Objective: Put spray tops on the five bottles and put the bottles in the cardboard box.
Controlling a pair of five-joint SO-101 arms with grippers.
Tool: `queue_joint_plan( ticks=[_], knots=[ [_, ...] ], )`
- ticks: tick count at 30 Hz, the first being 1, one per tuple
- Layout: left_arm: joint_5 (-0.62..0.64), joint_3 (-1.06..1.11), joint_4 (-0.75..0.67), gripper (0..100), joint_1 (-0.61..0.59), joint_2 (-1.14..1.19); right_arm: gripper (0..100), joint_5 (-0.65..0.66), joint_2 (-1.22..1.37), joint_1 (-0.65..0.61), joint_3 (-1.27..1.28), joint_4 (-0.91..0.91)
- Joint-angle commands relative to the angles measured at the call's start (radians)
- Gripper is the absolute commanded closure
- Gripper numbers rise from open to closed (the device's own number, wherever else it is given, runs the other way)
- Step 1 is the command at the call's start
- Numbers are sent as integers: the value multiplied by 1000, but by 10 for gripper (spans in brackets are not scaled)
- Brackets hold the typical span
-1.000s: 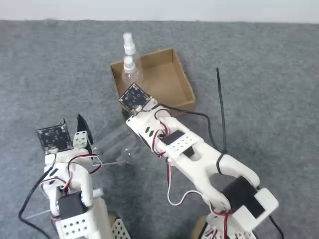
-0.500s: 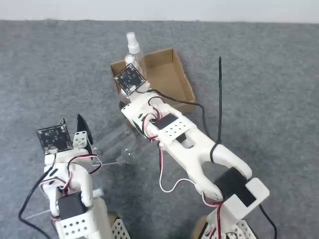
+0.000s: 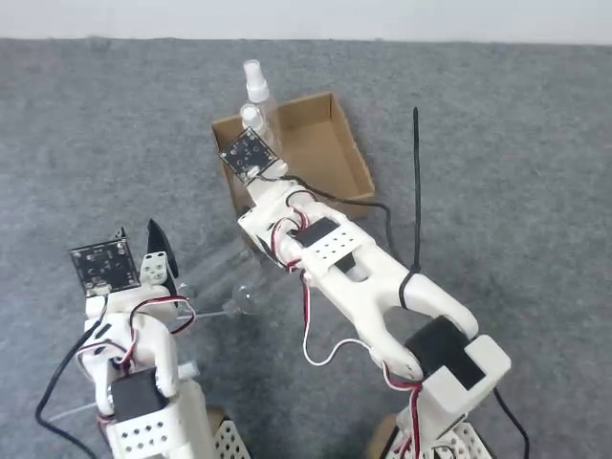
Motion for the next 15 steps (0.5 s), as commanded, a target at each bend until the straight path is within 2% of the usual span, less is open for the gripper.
queue_joint_plan(
  ticks=[1, 5, 15],
  knots=[
    [0, -7, -32, 870, -5, -17, 737, -12, -30, 10, -29, 5],
    [0, -7, -32, 870, -6, -17, 693, -14, -30, 10, -32, 36],
    [0, -7, -32, 870, -6, -17, 692, -12, -30, 16, -143, 217]
  ],
)
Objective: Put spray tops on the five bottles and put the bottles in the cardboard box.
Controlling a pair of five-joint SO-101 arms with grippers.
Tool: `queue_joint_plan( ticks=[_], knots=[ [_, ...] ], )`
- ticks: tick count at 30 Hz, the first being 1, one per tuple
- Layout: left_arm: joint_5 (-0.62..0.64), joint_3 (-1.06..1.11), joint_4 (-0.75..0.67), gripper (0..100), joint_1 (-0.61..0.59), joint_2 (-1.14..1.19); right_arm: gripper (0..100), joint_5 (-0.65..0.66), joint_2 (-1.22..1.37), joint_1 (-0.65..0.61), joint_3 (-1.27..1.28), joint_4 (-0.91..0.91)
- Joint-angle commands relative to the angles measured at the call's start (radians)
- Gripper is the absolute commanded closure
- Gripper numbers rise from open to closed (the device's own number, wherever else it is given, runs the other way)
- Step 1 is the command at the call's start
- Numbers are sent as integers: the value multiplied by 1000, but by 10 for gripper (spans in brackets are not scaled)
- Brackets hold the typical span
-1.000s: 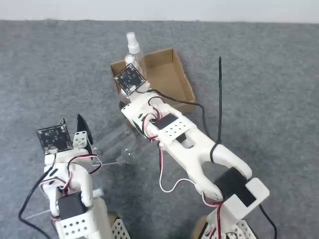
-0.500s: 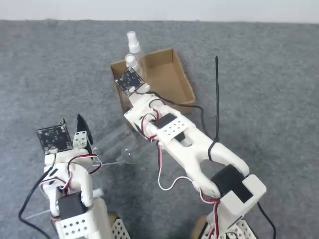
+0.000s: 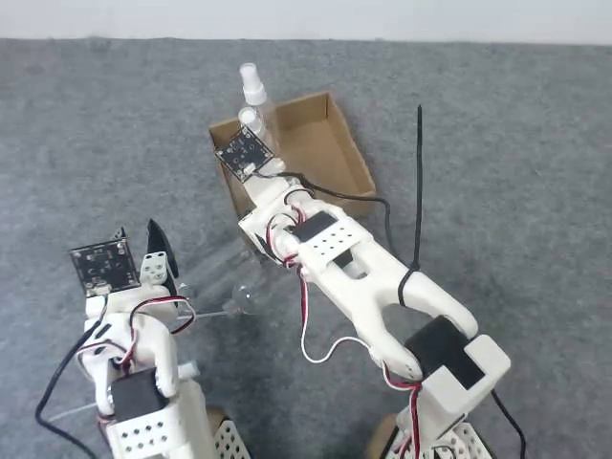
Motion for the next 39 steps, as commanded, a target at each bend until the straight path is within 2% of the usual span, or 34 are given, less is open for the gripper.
queue_joint_plan(
  ticks=[1, 7, 20, 30, 34, 39],
  knots=[
    [0, -7, -32, 870, -6, -17, 692, -8, -31, 21, -92, 90],
    [0, -7, -32, 870, -6, -17, 692, -5, -50, 35, -121, 148],
    [0, -7, -32, 870, -6, -17, 693, -5, -354, 77, -55, 349],
    [0, -10, -32, 870, -9, -17, 694, -5, -456, 104, -55, 510],
    [3, -18, -40, 870, -57, -17, 695, -5, -479, 102, -55, 553],
    [75, -18, -69, 870, -118, -17, 695, -5, -515, 87, -55, 599]
  ],
)
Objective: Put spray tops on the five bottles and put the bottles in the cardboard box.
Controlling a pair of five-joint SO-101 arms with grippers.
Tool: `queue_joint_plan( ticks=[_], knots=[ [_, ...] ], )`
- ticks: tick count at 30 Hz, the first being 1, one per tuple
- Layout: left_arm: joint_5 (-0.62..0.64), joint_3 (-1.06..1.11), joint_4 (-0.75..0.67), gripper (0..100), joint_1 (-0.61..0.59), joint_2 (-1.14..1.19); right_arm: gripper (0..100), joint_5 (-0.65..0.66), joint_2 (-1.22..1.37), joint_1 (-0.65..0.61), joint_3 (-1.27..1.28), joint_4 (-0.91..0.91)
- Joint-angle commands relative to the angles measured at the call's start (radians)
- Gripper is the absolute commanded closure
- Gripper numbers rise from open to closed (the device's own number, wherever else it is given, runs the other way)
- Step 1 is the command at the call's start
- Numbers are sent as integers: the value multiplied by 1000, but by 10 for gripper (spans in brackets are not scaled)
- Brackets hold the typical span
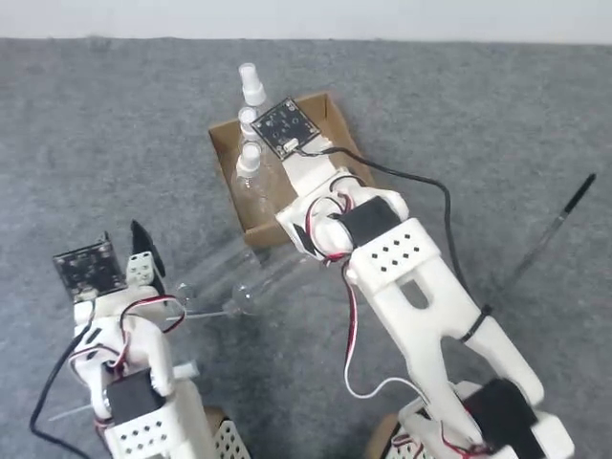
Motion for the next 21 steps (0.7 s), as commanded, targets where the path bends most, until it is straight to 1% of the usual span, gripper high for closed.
queue_joint_plan(
  ticks=[1, 10, 17, 21],
  knots=[
    [54, -18, -55, 870, -52, -17, 695, -5, -91, -8, -14, 45],
    [55, -21, -55, 870, -100, -17, 695, 6, -142, -120, -12, 159],
    [55, -21, -55, 870, -100, -17, 695, 176, -140, -223, -11, 246],
    [55, -21, -55, 870, -100, -17, 695, 279, -145, -274, 41, 245]
  ],
)
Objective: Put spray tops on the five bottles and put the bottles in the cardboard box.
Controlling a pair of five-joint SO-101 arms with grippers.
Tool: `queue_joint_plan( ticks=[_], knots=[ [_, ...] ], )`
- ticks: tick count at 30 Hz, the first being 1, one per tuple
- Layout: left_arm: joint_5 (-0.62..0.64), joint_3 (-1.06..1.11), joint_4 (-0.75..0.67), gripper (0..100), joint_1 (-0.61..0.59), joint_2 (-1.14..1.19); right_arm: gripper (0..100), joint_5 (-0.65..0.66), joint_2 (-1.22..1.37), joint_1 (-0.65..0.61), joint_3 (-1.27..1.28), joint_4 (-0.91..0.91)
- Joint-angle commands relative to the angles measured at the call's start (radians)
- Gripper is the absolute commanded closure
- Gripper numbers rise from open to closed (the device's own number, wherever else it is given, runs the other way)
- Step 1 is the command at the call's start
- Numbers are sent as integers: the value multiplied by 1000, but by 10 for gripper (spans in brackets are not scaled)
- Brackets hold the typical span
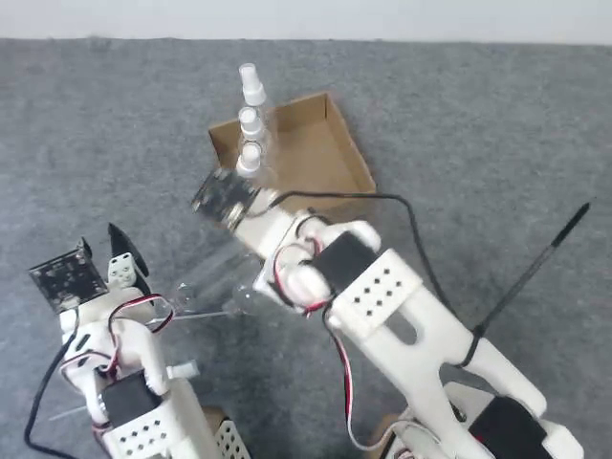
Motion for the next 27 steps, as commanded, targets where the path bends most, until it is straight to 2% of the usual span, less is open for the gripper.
queue_joint_plan(
  ticks=[1, 9, 13, 17, 20, 27],
  knots=[
    [15, -21, -31, 870, -6, -17, 695, 137, -47, -58, 38, 10],
    [15, -21, -31, 870, -6, -17, 695, 331, -45, -107, 114, -1],
    [15, -21, -31, 870, -8, -17, 695, 388, -45, -105, 180, -96],
    [37, -25, -32, 870, -63, -17, 696, 454, -44, -105, 264, -222],
    [77, -33, -32, 870, -95, -17, 696, 476, -42, -107, 301, -285],
    [81, -35, -32, 870, -98, -17, 696, 494, 22, -125, 302, -343]
  ],
)
